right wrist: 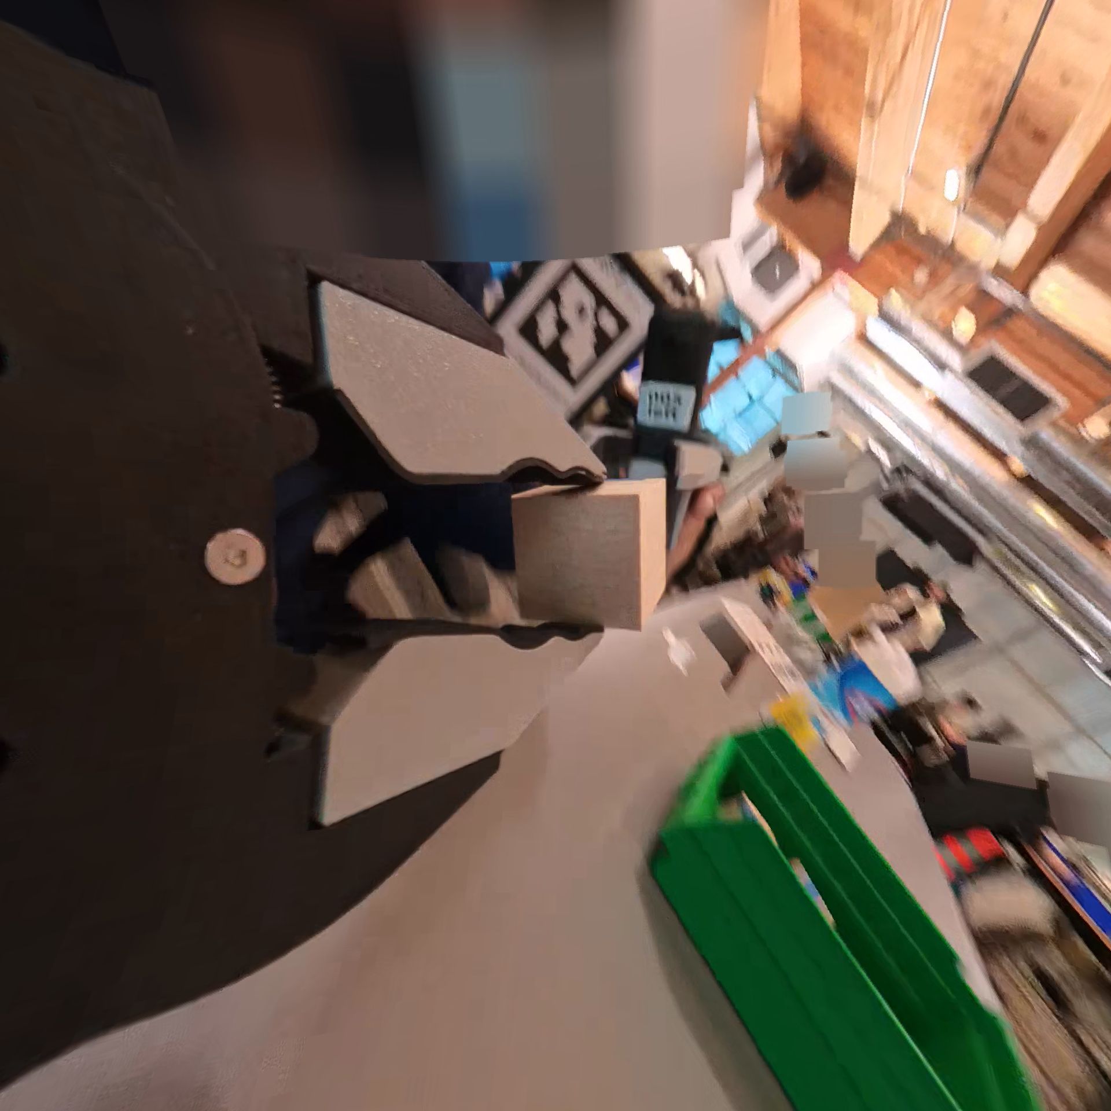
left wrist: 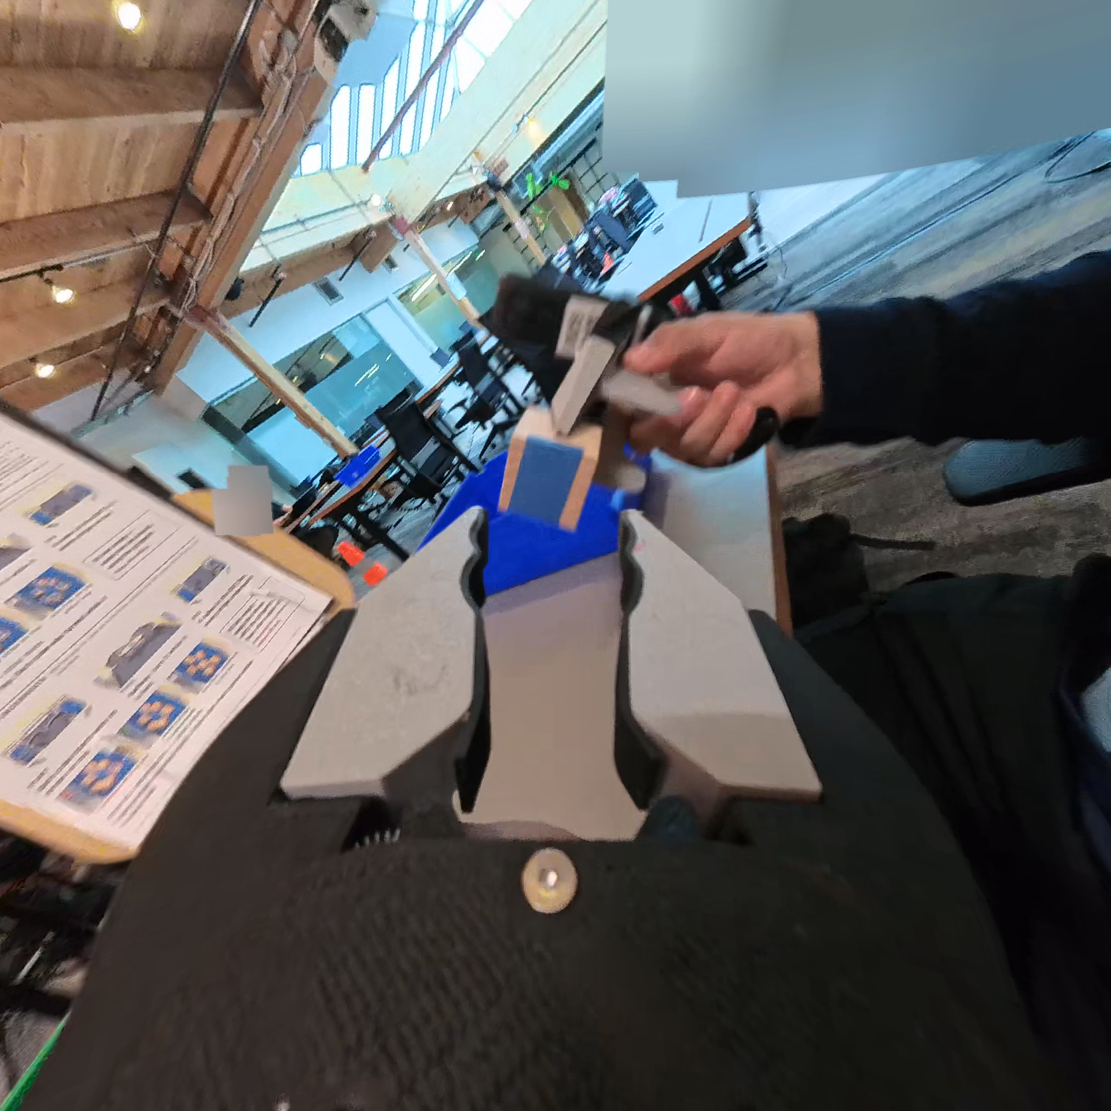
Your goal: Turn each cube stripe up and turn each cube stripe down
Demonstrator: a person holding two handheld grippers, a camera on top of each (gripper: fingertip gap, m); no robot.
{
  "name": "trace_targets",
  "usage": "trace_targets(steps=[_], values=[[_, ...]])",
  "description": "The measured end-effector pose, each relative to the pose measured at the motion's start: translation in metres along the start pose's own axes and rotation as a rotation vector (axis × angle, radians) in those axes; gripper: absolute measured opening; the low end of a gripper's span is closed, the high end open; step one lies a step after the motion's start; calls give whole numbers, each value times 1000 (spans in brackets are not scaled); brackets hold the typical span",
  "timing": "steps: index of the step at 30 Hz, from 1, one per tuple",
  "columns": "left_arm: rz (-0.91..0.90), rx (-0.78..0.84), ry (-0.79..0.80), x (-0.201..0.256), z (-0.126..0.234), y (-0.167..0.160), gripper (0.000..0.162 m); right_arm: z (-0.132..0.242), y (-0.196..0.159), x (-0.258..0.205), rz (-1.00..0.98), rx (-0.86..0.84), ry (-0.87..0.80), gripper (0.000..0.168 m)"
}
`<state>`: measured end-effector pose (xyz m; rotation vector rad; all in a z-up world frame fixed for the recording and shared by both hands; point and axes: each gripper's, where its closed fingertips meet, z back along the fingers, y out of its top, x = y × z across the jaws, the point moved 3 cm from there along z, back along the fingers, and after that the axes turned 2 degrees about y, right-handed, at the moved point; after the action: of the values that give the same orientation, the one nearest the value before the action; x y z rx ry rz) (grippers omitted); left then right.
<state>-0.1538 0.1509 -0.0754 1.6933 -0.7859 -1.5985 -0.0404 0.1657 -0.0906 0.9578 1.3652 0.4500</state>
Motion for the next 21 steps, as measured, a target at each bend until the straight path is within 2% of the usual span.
trace_targets(steps=[1, 4, 6, 7, 10, 14, 16, 21], values=[[5, -27, 23, -9, 9, -3, 48, 15, 11, 6, 72, 30, -116, 42], [60, -93, 55, -29, 41, -13, 48, 84, 40, 41, 296, 68, -623, 43], [82, -134, 89, -37, 58, -17, 47, 136, 56, 65, 363, 61, -937, 43], [74, -154, 109, -40, 63, -19, 46, 156, 62, 76, 361, 54, -1031, 43], [-1, -172, 152, -41, 67, -19, 42, 198, 77, 121, 267, -27, -1195, 43], [-33, -220, 141, -35, 58, -26, 39, 244, 87, 198, 127, -280, -1450, 44], [40, -333, 140, -40, 58, -46, 40, 262, 90, 229, 81, -350, -1539, 44], [326, -579, 397, -89, 83, -106, 44, 292, 59, 280, -127, -512, -1623, 43]])
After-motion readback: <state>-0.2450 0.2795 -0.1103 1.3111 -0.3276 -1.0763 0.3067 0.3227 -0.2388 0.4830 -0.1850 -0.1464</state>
